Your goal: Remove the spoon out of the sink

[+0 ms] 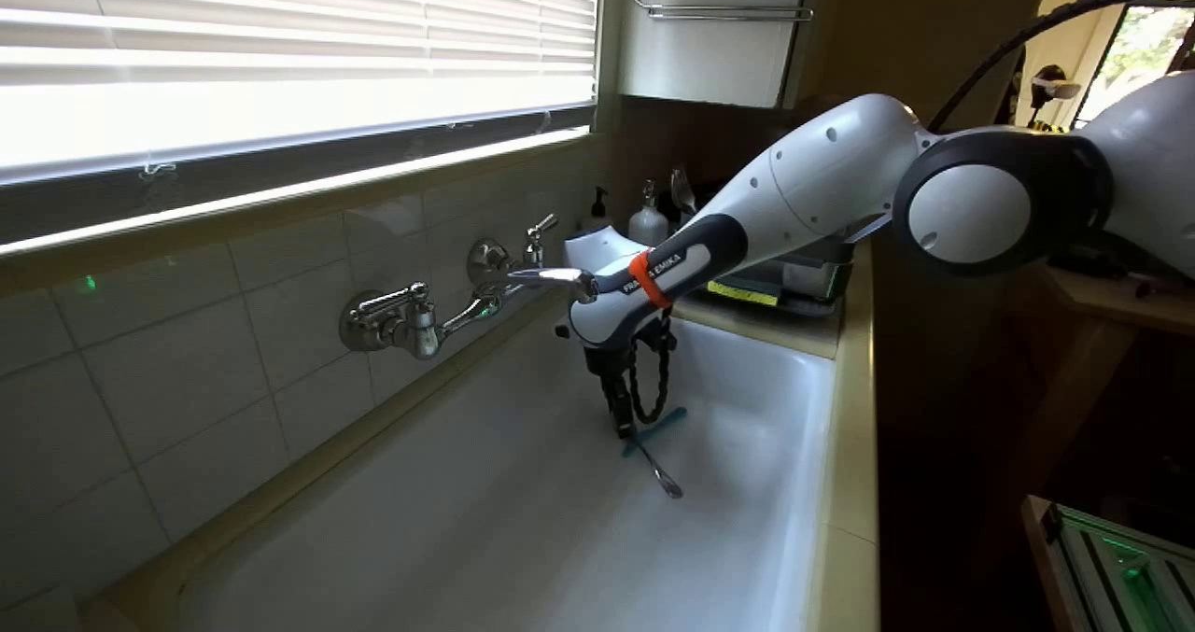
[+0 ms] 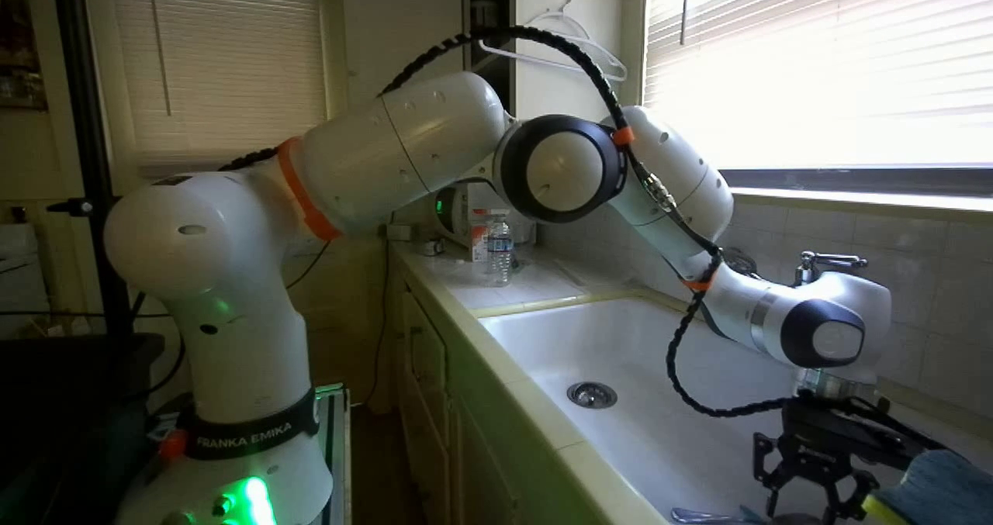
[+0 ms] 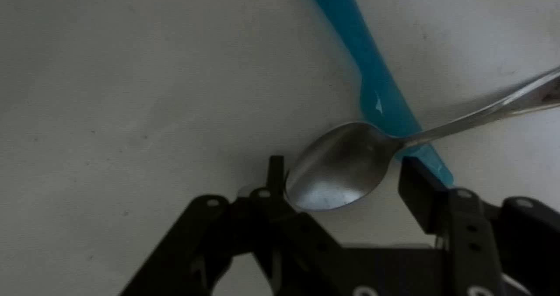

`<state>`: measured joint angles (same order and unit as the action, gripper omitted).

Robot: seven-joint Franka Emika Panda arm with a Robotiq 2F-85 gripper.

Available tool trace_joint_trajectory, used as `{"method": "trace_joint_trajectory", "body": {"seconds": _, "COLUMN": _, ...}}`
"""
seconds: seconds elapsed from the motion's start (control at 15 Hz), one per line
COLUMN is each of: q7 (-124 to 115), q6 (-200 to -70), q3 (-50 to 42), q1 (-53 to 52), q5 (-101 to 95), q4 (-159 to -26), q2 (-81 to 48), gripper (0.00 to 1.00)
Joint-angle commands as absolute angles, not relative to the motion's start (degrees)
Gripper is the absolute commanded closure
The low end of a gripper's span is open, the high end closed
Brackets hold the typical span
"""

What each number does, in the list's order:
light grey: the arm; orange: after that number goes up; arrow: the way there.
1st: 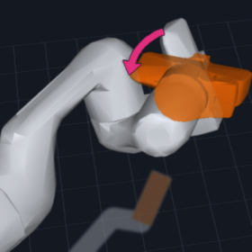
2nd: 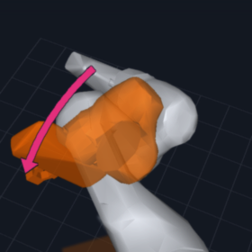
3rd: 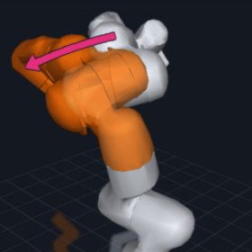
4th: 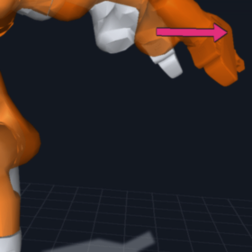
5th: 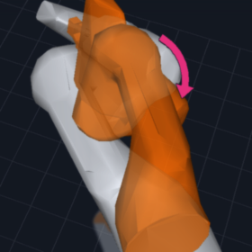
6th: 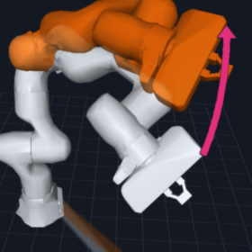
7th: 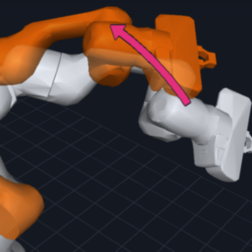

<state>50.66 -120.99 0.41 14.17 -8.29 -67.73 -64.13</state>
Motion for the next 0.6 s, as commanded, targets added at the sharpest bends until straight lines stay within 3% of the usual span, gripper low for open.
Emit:
{"method": "trace_joint_trajectory", "body": {"seconds": 0.0, "q7": 52.05, "q6": -117.98, "q3": 0.47, "q1": 14.03, "q5": -8.09, "q4": -63.85, "q2": -66.39, "gripper": 0.63}}
{"method": "trace_joint_trajectory", "body": {"seconds": 0.33, "q7": 52.09, "q6": -116.94, "q3": 0.33, "q1": 13.90, "q5": -8.12, "q4": -63.06, "q2": -66.33, "gripper": 0.98}}
{"method": "trace_joint_trajectory", "body": {"seconds": 0.53, "q7": 51.57, "q6": -115.96, "q3": 0.32, "q1": 13.79, "q5": -7.85, "q4": -62.44, "q2": -66.12, "gripper": 0.95}}
